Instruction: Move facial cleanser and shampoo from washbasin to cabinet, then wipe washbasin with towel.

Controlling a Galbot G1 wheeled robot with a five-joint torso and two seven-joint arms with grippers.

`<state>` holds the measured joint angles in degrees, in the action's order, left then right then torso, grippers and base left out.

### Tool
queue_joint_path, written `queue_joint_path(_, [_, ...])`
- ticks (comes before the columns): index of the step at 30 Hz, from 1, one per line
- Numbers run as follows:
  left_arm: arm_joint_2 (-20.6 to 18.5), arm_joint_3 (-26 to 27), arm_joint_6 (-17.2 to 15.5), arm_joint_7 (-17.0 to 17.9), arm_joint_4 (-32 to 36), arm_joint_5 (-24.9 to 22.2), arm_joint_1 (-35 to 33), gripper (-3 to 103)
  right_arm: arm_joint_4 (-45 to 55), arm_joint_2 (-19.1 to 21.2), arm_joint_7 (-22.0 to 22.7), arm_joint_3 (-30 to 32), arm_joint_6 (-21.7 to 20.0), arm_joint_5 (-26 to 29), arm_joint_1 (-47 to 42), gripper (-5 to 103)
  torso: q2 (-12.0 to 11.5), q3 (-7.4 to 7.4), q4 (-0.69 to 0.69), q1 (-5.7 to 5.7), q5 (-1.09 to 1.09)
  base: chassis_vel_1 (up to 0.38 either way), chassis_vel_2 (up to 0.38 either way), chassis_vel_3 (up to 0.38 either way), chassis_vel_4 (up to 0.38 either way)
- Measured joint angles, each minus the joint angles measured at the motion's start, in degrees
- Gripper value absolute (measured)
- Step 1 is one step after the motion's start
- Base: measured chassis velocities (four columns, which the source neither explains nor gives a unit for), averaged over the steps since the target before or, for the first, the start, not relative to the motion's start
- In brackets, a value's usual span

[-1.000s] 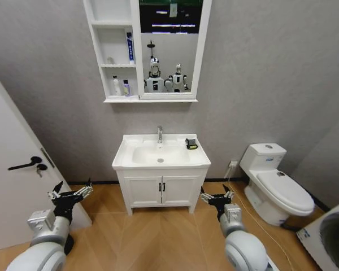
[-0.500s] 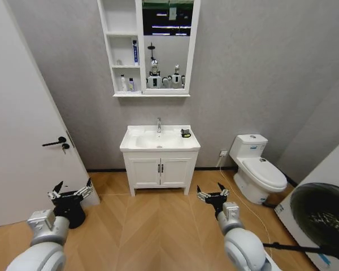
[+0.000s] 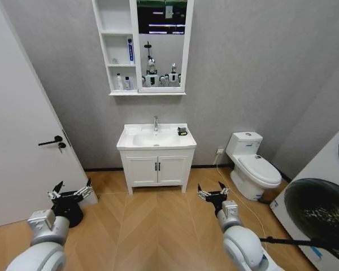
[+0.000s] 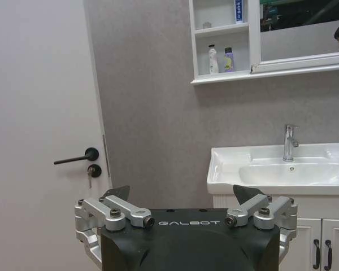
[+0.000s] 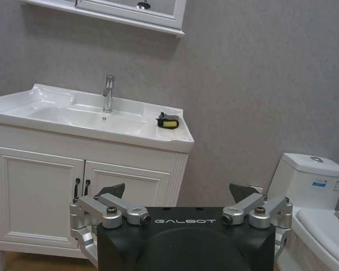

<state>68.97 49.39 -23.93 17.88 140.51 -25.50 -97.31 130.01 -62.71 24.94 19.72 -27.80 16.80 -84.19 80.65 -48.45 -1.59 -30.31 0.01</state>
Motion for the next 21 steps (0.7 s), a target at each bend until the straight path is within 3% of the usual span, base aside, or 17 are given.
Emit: queue_joint_path(21, [0.0,0.0,0.0,0.0,0.0,0.0,0.0,100,0.0,0.0,0.1,0.0,-0.1,0.0,0.0,100,0.0,0.00,0.01,0.00,0.00,0.000,0.000,0.000,0.000])
